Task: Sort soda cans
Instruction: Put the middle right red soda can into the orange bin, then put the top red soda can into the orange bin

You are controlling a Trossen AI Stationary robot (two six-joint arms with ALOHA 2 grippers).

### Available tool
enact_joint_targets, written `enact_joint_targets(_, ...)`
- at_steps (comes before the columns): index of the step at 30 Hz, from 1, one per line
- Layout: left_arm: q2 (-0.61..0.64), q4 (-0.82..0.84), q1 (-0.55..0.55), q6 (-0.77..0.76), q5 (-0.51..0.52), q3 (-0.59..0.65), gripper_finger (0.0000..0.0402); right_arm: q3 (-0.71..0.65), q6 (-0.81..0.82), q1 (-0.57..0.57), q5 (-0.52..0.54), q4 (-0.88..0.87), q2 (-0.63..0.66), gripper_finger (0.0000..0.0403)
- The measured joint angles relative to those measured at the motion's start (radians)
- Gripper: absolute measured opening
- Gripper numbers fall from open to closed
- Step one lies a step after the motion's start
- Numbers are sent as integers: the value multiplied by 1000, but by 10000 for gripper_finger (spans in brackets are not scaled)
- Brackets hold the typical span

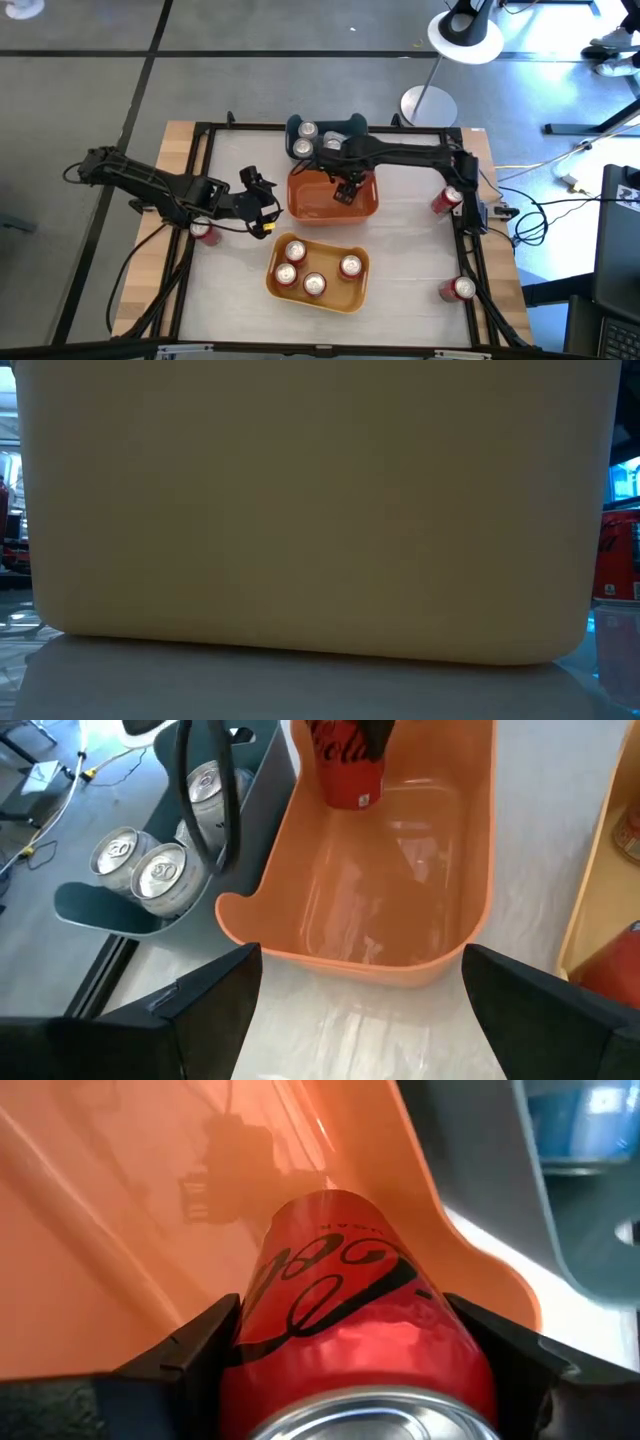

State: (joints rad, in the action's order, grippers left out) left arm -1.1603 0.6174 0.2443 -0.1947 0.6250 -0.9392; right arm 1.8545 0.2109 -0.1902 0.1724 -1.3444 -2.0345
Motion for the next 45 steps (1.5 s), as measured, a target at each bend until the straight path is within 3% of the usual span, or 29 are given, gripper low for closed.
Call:
enact_joint_targets(12,0,-8,0,-33,0,0,331,0,-48,-15,-70,43,-63,283)
enact_joint_targets(18,0,-9,0,-39,0,0,331,0,-51,-13,-97,57,-82,371)
enact_joint_targets(22,0,-9,0,-38,0,0,331,0,-51,-13,-87,64,-82,392)
enact_joint_targets(31,0,-9,-1,-26,0,0,331,35,-36,-2,-87,-36,-22,347)
enact_joint_targets(35,0,2,-12,-30,0,0,331,45,-16,3,-160,-84,39,324)
enact_joint_targets(42,0,1,-18,-71,0,0,331,40,34,24,-30,-234,171,304)
enact_joint_targets(45,0,3,-15,-85,0,0,331,-30,61,33,-12,-227,266,303)
